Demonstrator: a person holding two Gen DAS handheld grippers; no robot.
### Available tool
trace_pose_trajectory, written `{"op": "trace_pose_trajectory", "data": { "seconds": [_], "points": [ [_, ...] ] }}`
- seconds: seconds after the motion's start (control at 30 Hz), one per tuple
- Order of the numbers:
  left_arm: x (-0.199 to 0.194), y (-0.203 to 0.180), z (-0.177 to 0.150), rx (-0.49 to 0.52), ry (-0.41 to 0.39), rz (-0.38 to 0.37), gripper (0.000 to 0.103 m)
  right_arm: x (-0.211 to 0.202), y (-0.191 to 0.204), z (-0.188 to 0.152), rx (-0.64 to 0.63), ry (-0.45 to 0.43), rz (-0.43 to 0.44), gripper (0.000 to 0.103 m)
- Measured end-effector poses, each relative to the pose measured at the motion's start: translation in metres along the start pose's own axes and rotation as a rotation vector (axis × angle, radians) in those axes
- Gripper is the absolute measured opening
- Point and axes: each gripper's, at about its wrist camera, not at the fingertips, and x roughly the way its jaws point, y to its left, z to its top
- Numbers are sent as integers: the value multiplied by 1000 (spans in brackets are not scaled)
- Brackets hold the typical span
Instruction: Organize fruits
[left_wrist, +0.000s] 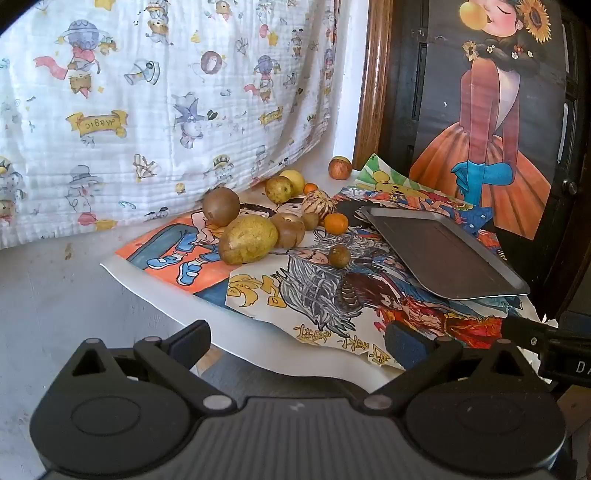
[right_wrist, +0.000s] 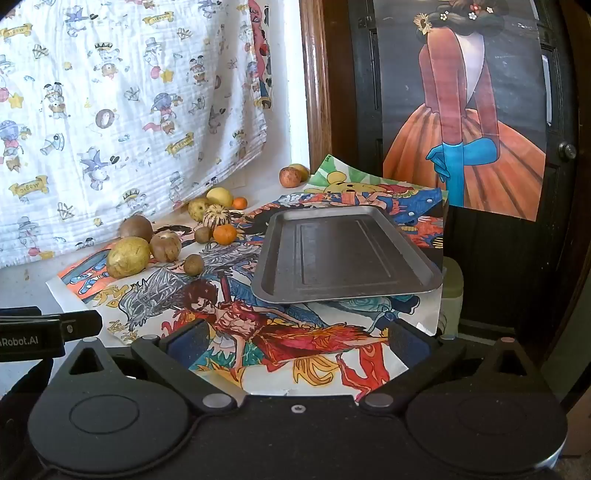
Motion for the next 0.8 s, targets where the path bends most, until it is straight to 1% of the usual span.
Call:
{"op": "trace_pose_trajectory", "data": {
  "seconds": [0.67, 0.8],
  "points": [
    [0, 0, 0, -3, 4, 0, 103, -1, 0, 0, 1, 4, 0, 103],
    [1, 4, -5, -7, 6, 2, 103, 2, 0, -1, 2, 6, -1, 103]
  ]
}}
